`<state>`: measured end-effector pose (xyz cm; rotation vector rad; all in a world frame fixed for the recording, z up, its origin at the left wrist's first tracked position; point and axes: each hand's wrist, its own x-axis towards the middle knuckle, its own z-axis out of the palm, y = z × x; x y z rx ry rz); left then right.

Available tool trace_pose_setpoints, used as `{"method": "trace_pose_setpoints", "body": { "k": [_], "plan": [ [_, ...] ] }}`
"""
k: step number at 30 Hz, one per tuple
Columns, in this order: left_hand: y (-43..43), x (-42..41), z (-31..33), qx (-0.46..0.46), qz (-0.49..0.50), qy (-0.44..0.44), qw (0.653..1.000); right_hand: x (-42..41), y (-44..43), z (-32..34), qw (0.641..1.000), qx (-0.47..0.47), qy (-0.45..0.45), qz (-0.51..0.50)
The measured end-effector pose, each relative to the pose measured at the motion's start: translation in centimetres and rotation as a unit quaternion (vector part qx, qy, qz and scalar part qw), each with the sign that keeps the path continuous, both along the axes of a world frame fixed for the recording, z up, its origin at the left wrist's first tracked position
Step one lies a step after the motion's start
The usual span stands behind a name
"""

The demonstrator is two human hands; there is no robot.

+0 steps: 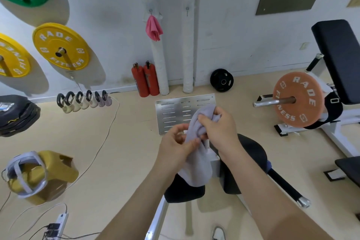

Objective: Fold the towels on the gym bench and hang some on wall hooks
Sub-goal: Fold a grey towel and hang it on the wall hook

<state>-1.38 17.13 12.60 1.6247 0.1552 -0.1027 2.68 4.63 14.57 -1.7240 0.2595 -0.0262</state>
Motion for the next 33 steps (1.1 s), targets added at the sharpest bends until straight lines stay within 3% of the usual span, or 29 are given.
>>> {"method": "trace_pose_setpoints", "body": {
  "k": [5,9,13,15,21,25,28,31,33],
  "plan": [
    [0.8,-1.1,-1.4,0.059,-0.121,0.056,0.989,2.6,-1.6,1.4,0.991,0.089,-0.028,-0.094],
    [2.9,-1.6,-1.1,0.002,-0.050,0.051,0.997,4.4,-4.7,2.4,0.989,0.002,-0.030,-0.145],
    [3.4,-0.4,1.2,0.043,0.005,-0.038,0.998,5.2,-6.2,1.5,0.993,-0.079,0.037,-0.084],
    [3.4,0.2,2.6,-0.015,0.006,-0.050,0.999,5.5,-6.0,1.3,0.991,-0.106,0.070,-0.044],
    [3.3,-0.1,5.1,-0.141,-0.204,-0.024,0.968,5.9,-5.1,2.0,0.971,-0.206,0.098,0.064],
    [3.1,-0.5,6.2,-0.080,-0.245,-0.043,0.965,5.9,-4.9,2.1,0.968,-0.181,0.117,0.132],
    [2.6,-0.6,7.0,0.001,-0.206,-0.083,0.975,5.6,-4.5,2.5,0.963,-0.148,0.135,0.180],
    [2.3,-0.5,7.6,0.130,-0.162,-0.199,0.958,5.2,-4.3,3.1,0.961,-0.092,0.138,0.219],
    [2.5,-0.2,8.2,0.145,-0.144,-0.250,0.946,5.1,-4.2,3.3,0.963,-0.054,0.126,0.234]
  ]
}}
